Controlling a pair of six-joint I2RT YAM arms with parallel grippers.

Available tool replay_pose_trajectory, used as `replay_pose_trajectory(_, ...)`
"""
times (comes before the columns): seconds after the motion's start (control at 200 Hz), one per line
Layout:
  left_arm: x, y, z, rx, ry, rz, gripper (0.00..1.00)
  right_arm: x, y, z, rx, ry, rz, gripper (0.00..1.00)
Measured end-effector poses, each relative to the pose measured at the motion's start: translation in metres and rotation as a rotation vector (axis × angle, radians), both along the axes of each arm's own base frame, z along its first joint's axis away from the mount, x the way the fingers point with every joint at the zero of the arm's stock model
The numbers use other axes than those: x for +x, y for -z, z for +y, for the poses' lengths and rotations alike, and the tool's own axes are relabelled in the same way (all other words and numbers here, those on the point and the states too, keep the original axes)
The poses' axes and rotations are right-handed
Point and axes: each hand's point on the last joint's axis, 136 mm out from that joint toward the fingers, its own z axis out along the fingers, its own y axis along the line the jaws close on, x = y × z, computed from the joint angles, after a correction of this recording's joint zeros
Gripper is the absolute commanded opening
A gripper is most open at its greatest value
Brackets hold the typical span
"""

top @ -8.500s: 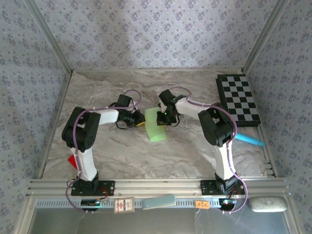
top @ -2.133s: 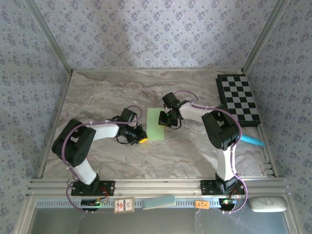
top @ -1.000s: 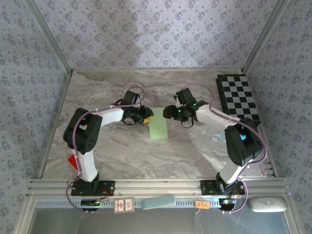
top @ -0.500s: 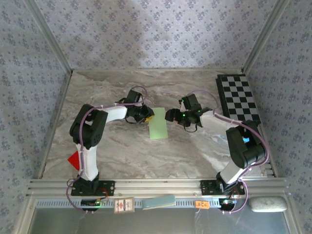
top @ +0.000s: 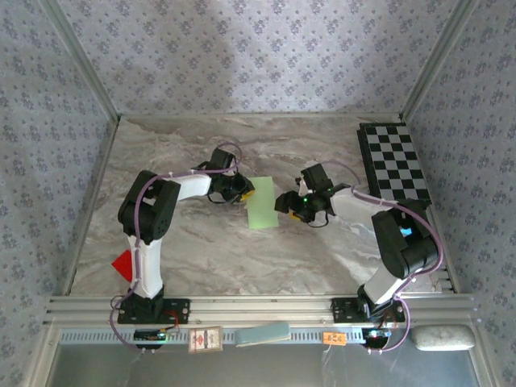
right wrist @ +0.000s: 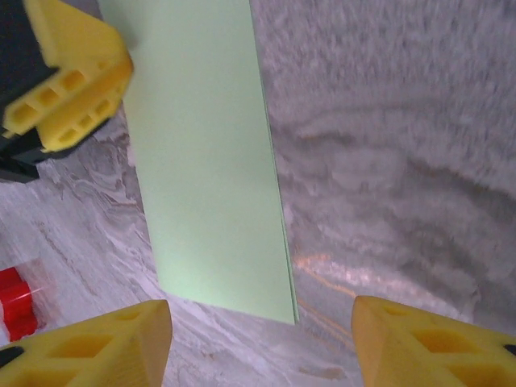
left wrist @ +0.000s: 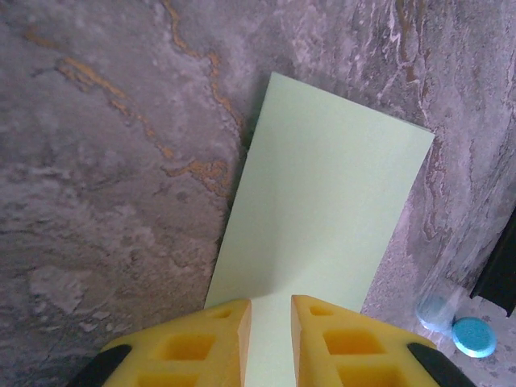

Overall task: Fold a paper plane with a square sheet of paper (pick it up from the middle)
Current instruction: Fold the triangle a second time at the center of the table.

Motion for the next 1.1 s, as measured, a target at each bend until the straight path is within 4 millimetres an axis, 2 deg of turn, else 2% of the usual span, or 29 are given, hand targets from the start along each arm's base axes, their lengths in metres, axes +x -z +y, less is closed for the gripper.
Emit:
replay_pose_trajectory(0.32, 0.000, 0.001, 0.001, -0.040, -0.016, 0.008, 0.21, -0.023, 0.013, 0.012, -0.017, -0.014, 0.094, 0.55)
replay_pose_trajectory(0.6, 0.000, -0.001, 0.001, -0.061, -0.026, 0.016, 0.21, -0.034, 0.024, 0.018, -0.058, -0.017, 0.136, 0.52)
replay_pose_trajectory(0.9, 0.001, 0.000, 0.001, -0.069, -0.032, 0.029, 0.19, -0.029, 0.025, 0.021, -0.057, -0.005, 0.145, 0.46)
replay_pose_trajectory(1.104, 0.000, 0.001, 0.001, -0.071, -0.030, 0.047, 0.18, -0.025, 0.027, 0.022, -0.063, 0.002, 0.145, 0.45)
